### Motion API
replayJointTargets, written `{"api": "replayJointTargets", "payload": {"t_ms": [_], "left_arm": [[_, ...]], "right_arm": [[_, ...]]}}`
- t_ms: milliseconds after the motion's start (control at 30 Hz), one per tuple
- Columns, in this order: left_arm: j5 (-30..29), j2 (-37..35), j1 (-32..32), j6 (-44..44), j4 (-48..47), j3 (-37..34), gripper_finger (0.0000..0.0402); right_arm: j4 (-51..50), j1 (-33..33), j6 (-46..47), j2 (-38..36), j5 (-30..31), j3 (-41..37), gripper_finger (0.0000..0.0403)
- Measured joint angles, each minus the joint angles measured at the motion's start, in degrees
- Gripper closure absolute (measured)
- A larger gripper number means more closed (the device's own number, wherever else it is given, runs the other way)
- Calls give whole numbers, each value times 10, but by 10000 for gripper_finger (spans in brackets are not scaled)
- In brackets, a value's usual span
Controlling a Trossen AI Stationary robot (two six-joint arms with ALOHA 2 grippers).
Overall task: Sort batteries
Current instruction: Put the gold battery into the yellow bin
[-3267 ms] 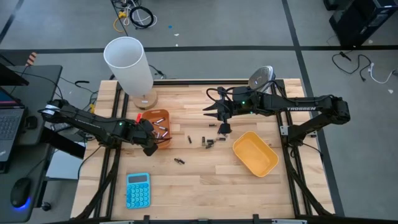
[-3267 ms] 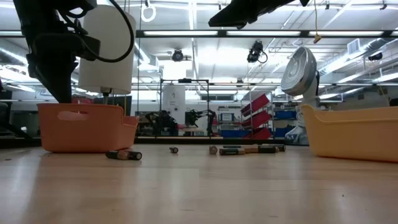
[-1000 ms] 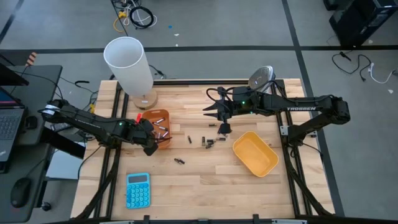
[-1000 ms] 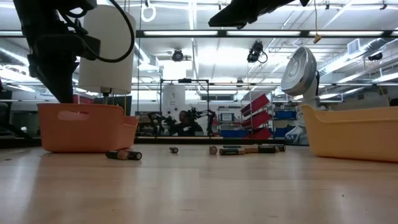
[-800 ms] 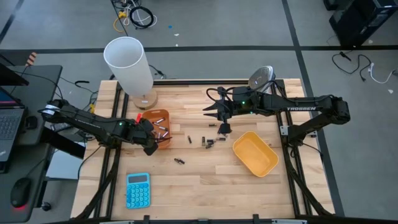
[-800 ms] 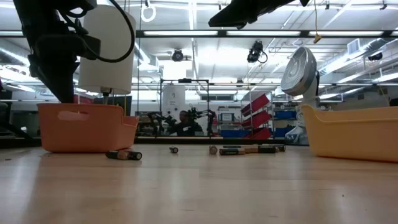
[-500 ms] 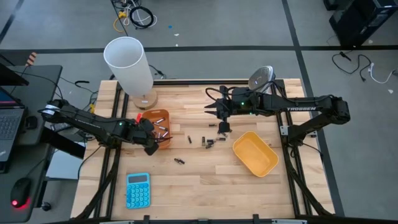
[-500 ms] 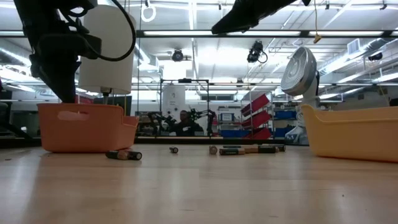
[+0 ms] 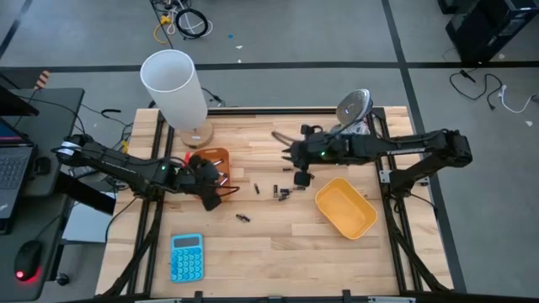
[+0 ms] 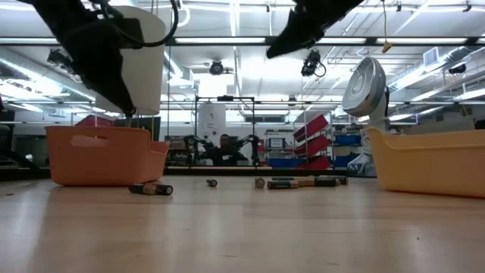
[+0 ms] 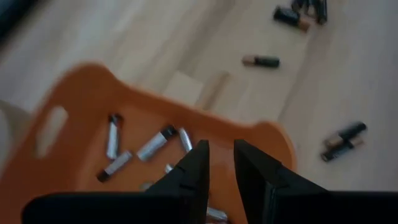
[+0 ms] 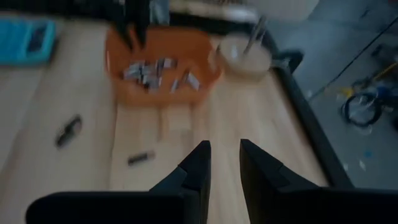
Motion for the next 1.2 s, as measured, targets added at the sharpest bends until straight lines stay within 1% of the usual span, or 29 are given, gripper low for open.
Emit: {"api": "replayJointTargets", "payload": {"t_ms": [167,333,433,500,600,867,1033,1200], "left_arm": [[-65,0,0,74,40,0,325],[-129,0,0,159,93,0,325],[-166,0,0,186,108,0,325],[-181,0,0,192,107,0,325],[-184,0,0,193,107,0,325],[-177,0,-1,191,105,0,325],[-170,0,-1,191,95,0,325],[-170,0,-1,191,93,0,325]], "right_arm": [[-32,18,13,66,4,7,324],[-73,26,37,121,2,34,323],[-99,34,46,151,-12,46,323],[-106,40,52,168,-23,51,322],[-124,47,58,194,-33,52,320],[-166,55,65,247,-32,52,315],[-178,55,77,257,-32,52,315],[-176,55,78,256,-32,51,304]]}}
